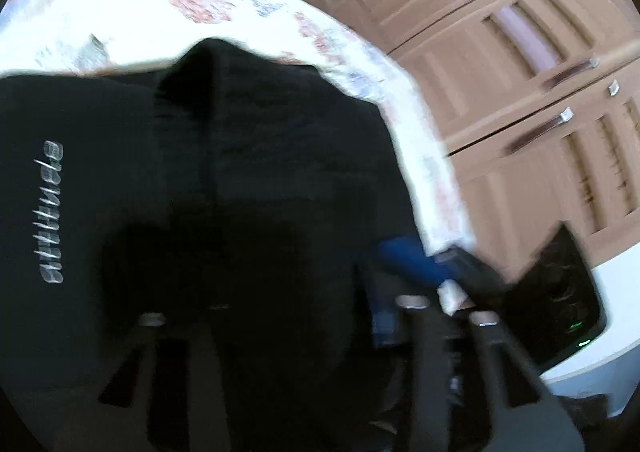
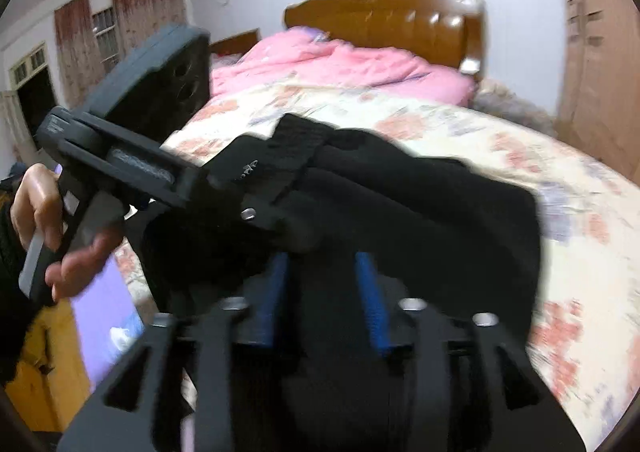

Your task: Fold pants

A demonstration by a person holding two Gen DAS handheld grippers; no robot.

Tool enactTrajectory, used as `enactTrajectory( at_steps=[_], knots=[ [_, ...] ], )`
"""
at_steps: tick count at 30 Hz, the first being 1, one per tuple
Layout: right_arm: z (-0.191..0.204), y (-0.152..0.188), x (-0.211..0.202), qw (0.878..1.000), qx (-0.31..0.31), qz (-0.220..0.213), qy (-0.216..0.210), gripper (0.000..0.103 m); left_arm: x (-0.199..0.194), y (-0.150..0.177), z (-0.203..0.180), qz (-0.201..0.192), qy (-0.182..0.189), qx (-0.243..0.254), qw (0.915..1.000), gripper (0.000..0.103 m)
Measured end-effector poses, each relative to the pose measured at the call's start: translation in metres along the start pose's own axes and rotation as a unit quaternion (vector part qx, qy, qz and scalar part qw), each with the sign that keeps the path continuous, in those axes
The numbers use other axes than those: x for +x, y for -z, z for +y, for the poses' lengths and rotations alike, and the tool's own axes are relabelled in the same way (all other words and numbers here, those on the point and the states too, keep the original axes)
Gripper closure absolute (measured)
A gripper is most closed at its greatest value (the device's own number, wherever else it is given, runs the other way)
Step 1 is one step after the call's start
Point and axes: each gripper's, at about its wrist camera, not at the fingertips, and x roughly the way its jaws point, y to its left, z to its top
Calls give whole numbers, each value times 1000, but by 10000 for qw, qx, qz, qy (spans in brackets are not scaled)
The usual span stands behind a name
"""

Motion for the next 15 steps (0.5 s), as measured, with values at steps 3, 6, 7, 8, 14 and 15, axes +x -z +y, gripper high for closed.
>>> enactTrajectory(
  at_steps=[3,6,7,8,14,15],
  knots=[
    [-11,32,-52,9973,193,-597,382,5,-6,4,-13,-156,-414,281,9986,76],
    [-26,75,-91,9937,339,-555,911,4,-20,4,-44,-523,-554,550,9956,80],
    [-29,88,-97,9936,381,-467,957,4,-29,3,-57,-691,-442,627,9946,80],
    [-31,100,-101,9937,450,-357,965,4,-34,1,-69,-803,-356,690,9937,80],
    [-2,128,-89,9942,493,-160,941,5,-48,-14,-136,-918,-8,1014,9906,80],
    [-4,122,-79,9938,438,-181,1002,5,-50,-18,-147,-896,-11,1047,9905,80]
  ],
)
